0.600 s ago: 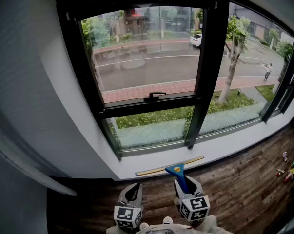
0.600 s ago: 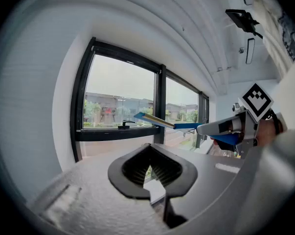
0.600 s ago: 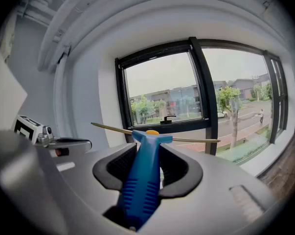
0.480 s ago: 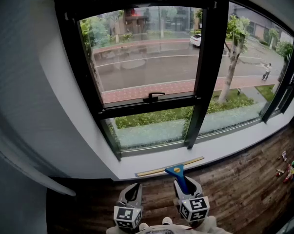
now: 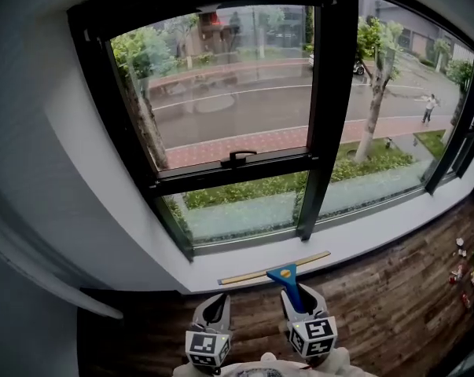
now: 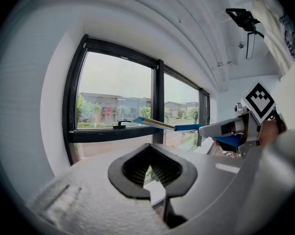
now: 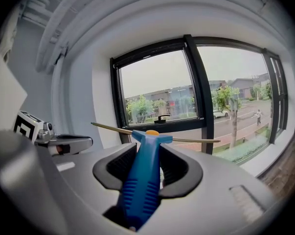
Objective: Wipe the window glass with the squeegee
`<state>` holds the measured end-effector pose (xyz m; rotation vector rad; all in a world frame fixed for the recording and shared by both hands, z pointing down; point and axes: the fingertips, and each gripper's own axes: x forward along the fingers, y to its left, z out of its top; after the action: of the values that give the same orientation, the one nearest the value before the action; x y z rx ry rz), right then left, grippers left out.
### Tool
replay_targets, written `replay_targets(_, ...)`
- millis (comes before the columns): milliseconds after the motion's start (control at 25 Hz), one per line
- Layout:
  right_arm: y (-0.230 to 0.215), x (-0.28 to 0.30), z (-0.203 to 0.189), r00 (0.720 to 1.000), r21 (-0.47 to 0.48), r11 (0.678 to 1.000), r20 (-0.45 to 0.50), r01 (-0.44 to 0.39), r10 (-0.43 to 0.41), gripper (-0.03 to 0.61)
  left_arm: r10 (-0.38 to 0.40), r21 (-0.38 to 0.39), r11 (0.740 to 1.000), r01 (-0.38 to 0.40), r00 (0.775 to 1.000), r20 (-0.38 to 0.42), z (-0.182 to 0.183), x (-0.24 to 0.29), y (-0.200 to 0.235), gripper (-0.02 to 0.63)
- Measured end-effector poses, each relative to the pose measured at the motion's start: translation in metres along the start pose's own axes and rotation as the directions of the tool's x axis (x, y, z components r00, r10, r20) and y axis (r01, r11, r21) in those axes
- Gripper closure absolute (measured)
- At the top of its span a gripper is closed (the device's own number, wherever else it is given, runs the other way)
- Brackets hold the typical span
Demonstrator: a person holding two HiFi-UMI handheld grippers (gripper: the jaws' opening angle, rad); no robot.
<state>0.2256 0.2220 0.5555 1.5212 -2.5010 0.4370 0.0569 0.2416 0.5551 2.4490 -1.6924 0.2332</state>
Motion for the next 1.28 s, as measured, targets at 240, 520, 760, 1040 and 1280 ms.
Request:
replay_targets(240,-0.023,0.012,0.016,0.999,0.014,1.0,0.052,-0.008,0.008,0.431,0.01,0.039,0.999,-0.011,1.0,0.002,0.007,0.025,-0.003,0.614)
replay_targets(520,-0.031,0.062,0.029,0.997,0.026,0.999,0.066,-0.046,0.044,0.432,0.032,0.062,0.998,-0.033,0.999,0.004,0.014,0.06,0.029,0.614)
replay_targets(760,-0.042,0.136,0.042,0.999,0.005,1.0,0.037,-0.019,0.019,0.431,0.039,0.045,0.998,-0.04,0.999,0.011,0.021,0.118,0.085,0.614)
replay_targets(1040,-0.065,0.258,0.132,0.988,-0.039,0.996,0.136,0.084,-0.078,0.431,-0.048,0.082,0.996,0.043,0.997,0.067,0.095,0.224,0.172,0.614)
replay_targets(1280,-0.092,0.33,0.257,0.943,-0.035,0.991,0.313,0.13,-0.113,0.431,-0.115,0.162,0.983,0.086,0.977,0.18,0.205,0.297,0.231,0.614)
